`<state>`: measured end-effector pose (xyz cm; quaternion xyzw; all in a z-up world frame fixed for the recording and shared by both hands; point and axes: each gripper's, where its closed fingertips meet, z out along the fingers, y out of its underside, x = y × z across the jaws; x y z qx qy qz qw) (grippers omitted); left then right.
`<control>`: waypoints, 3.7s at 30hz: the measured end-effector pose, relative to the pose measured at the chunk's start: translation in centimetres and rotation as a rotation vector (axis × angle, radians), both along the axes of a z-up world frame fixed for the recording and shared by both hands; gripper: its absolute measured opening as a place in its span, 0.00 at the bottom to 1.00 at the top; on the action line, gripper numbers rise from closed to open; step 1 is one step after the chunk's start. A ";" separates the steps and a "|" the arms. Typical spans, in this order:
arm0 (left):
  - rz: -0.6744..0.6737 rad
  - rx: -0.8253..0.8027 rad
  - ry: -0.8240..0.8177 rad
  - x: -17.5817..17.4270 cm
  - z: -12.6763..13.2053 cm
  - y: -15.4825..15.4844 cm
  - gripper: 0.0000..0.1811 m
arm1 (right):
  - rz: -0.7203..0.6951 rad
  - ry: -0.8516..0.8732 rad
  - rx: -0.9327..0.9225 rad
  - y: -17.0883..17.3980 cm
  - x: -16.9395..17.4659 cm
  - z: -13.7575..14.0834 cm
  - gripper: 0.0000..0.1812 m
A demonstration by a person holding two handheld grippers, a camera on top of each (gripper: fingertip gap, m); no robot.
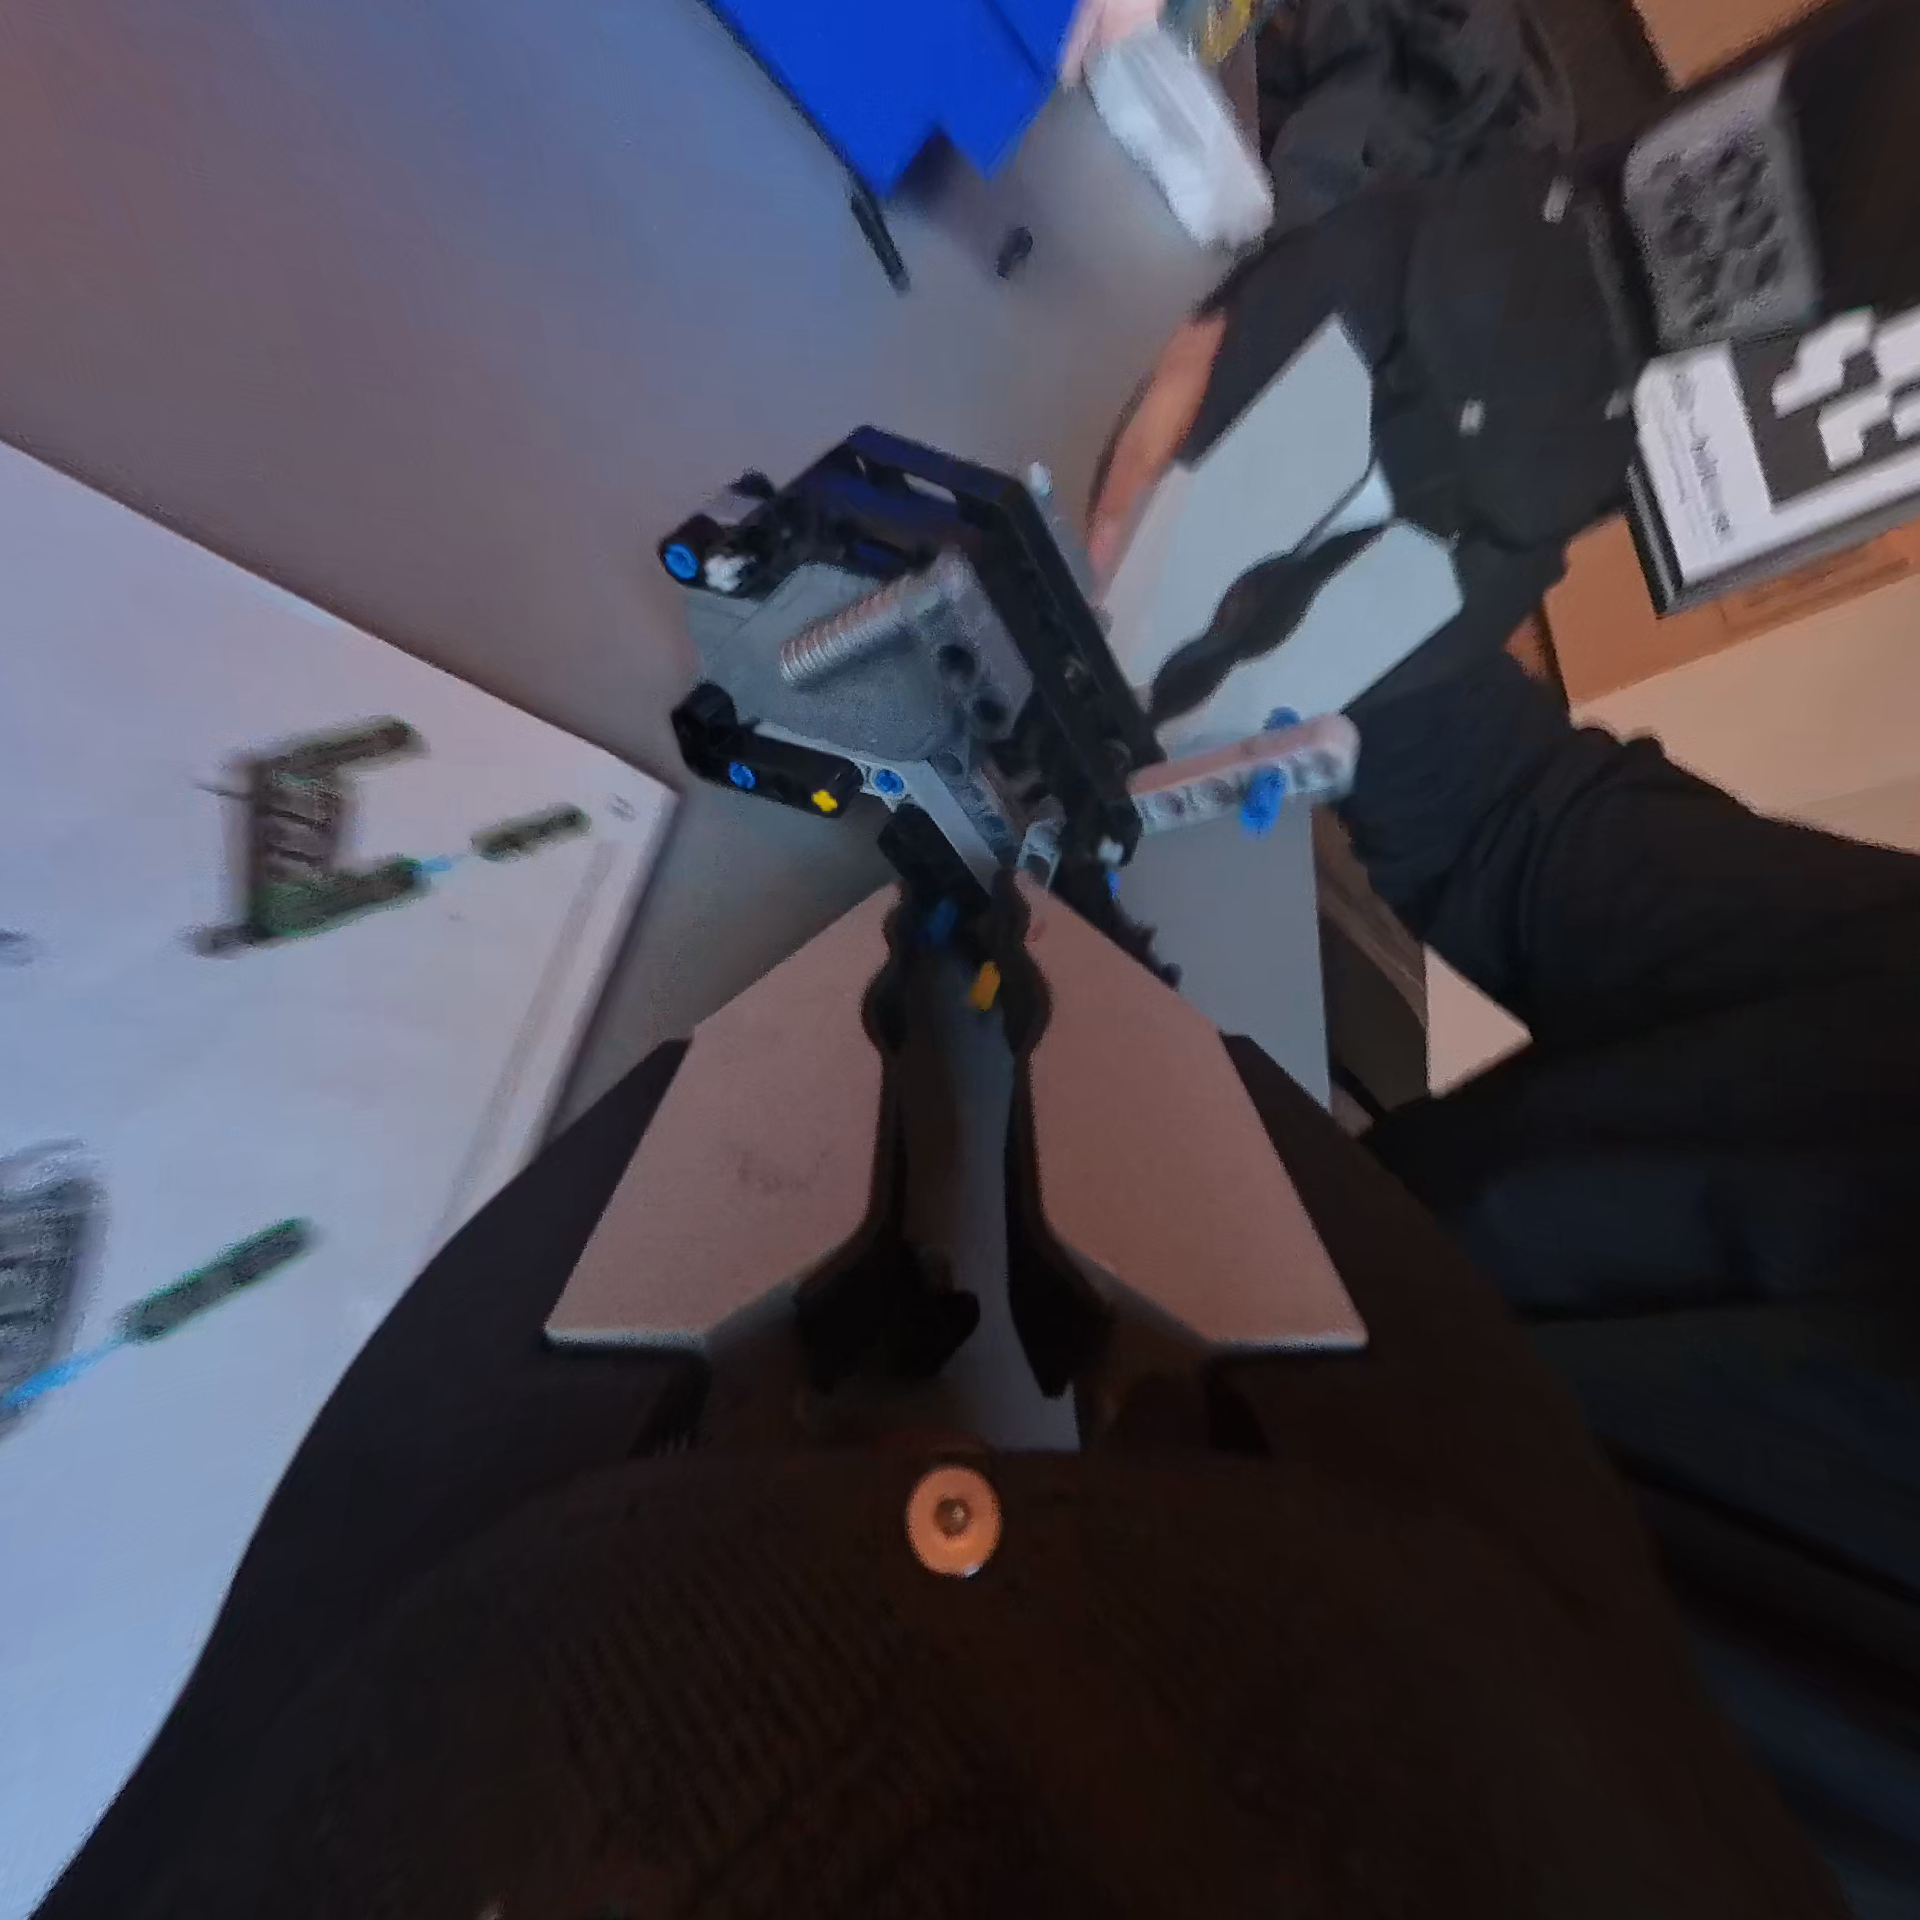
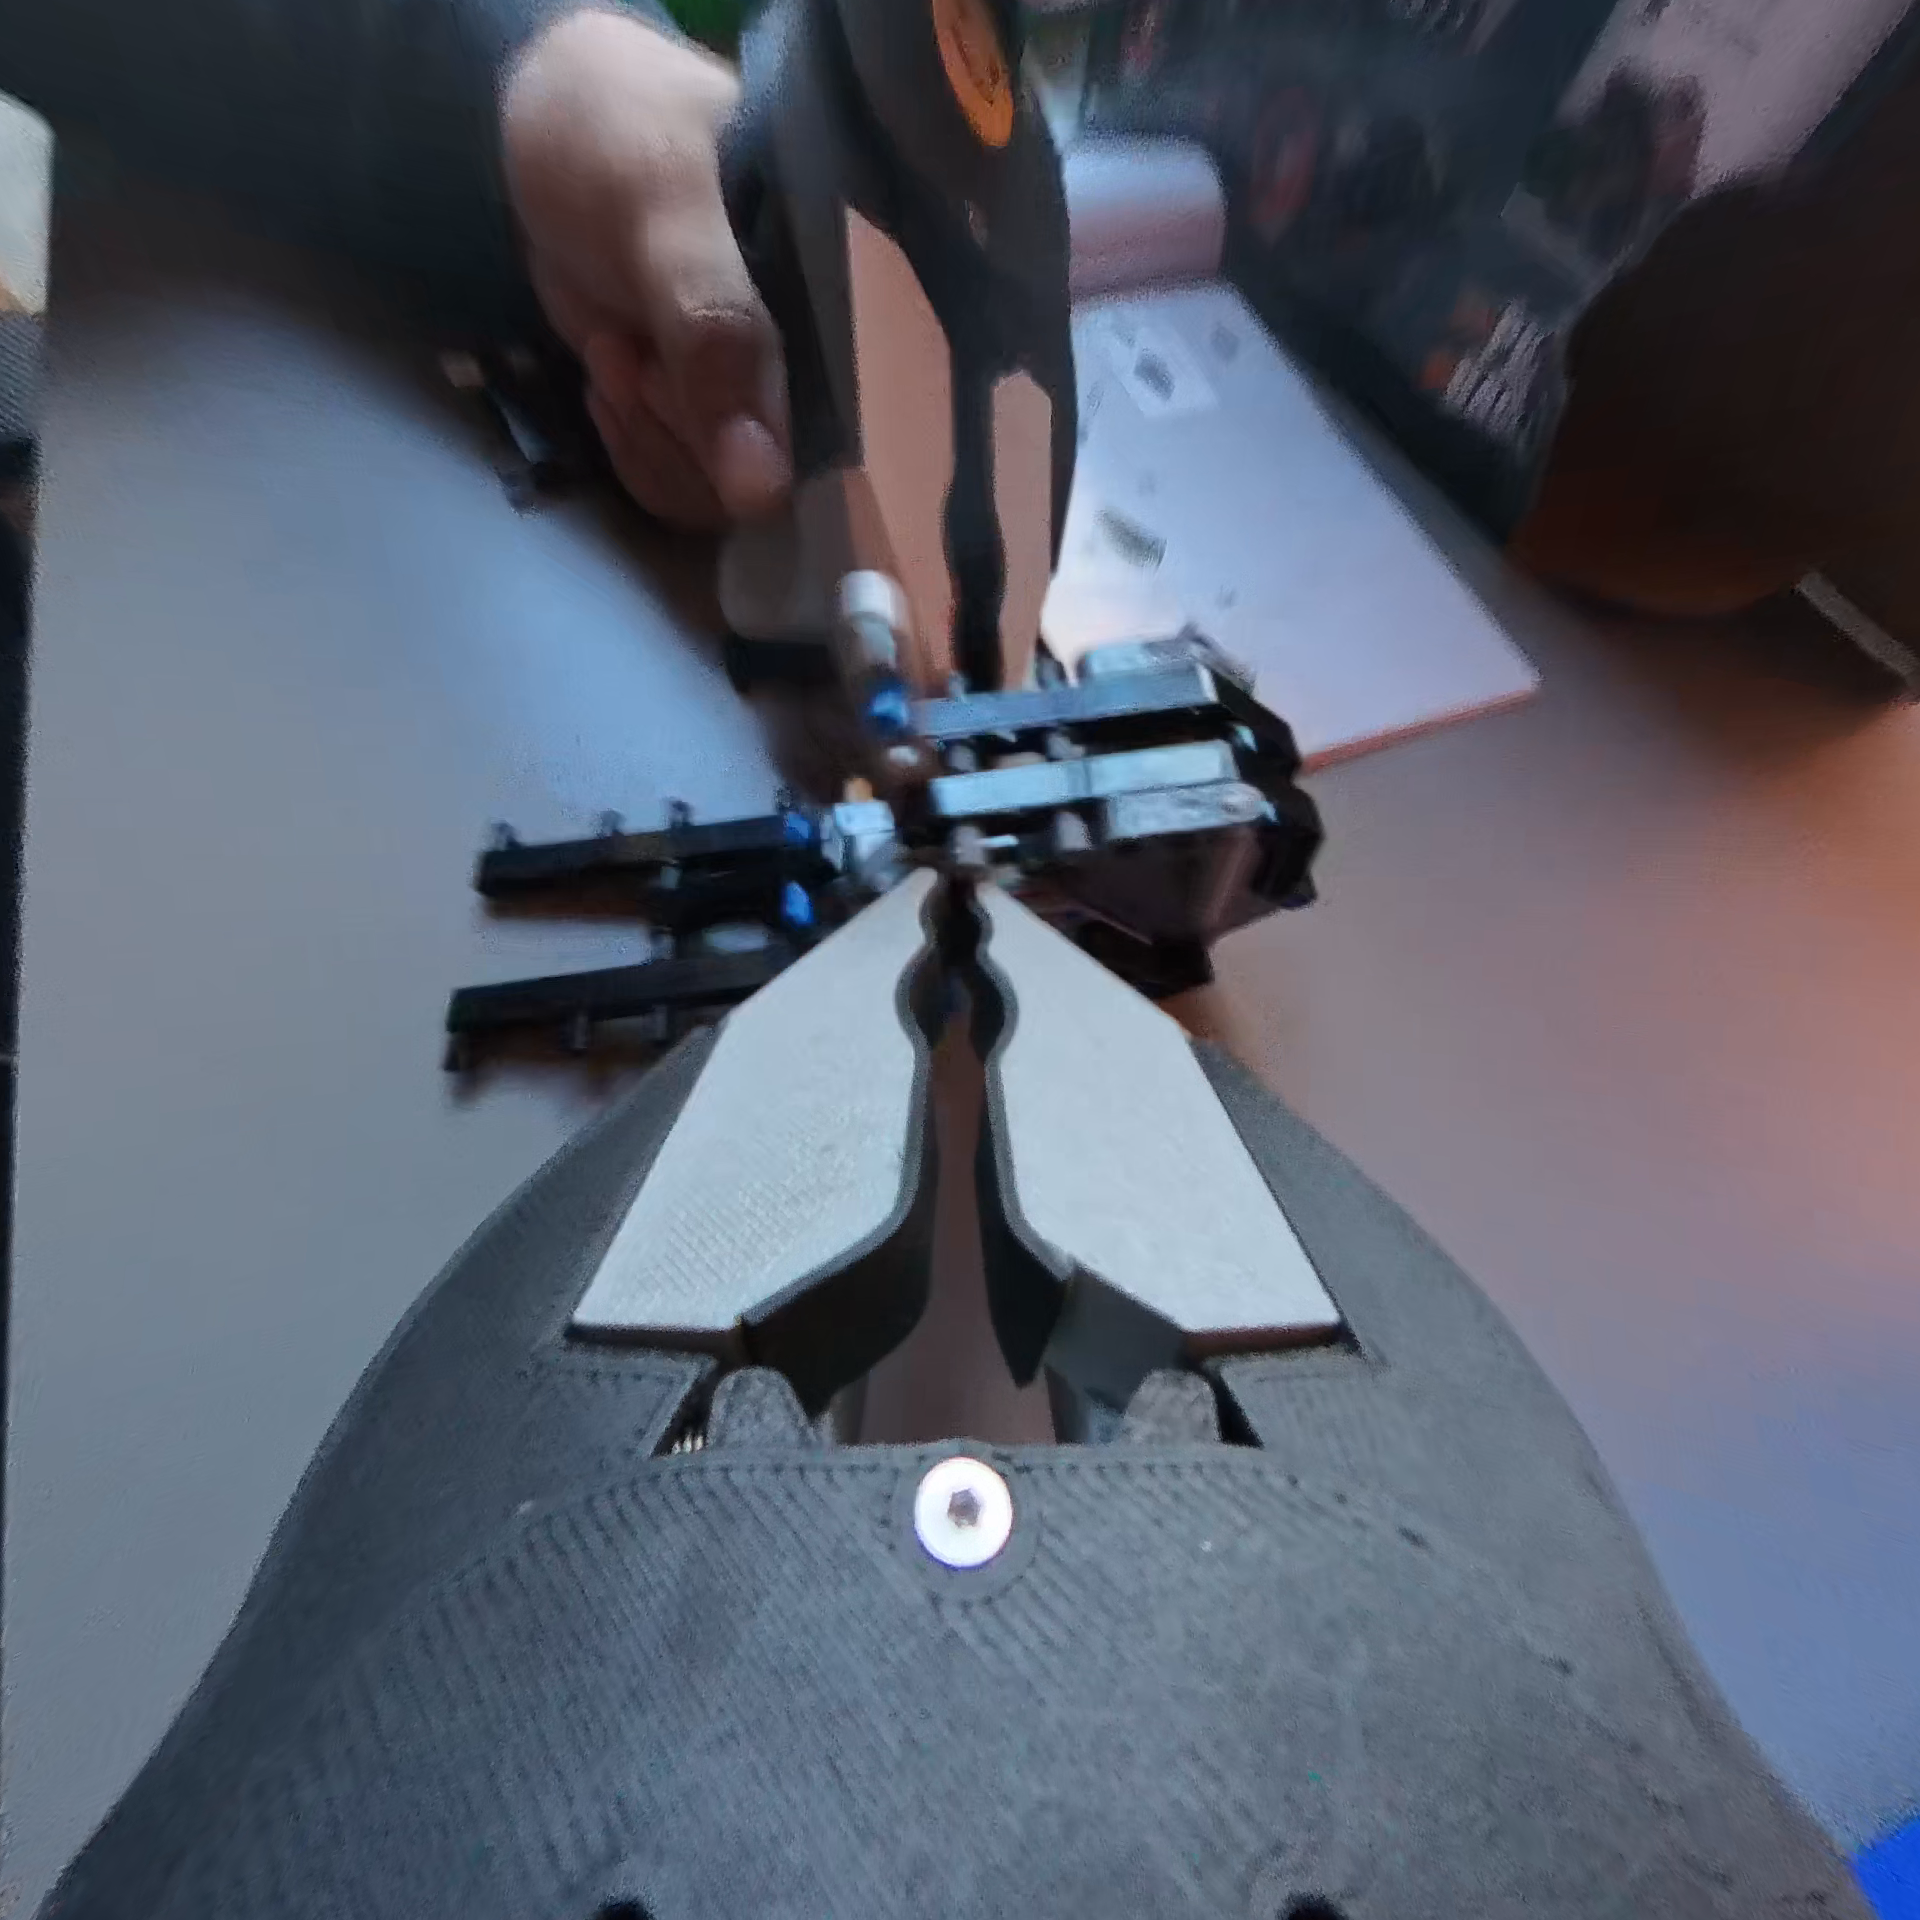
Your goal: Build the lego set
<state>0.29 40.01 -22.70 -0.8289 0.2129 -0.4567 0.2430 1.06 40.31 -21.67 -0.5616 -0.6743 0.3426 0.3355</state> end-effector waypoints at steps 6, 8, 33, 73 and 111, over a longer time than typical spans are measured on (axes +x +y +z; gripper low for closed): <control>0.044 -0.026 -0.017 -0.3 0.0 0.9 0.06 | -0.049 0.076 -0.007 1.3 1.1 1.6 0.00; 0.034 -0.018 -0.012 -0.2 0.0 0.8 0.06 | -0.055 0.078 -0.042 1.6 2.1 1.8 0.00; 0.025 0.000 0.007 -0.1 -0.2 0.5 0.06 | 0.013 -0.067 0.007 0.7 2.1 -0.9 0.00; 0.414 0.435 0.347 -18.2 9.6 -6.8 0.30 | -0.488 0.177 0.211 9.9 3.2 2.8 0.11; 0.450 0.577 0.399 -20.3 3.4 -8.2 0.06 | -0.468 0.350 0.053 14.3 -3.3 5.0 0.20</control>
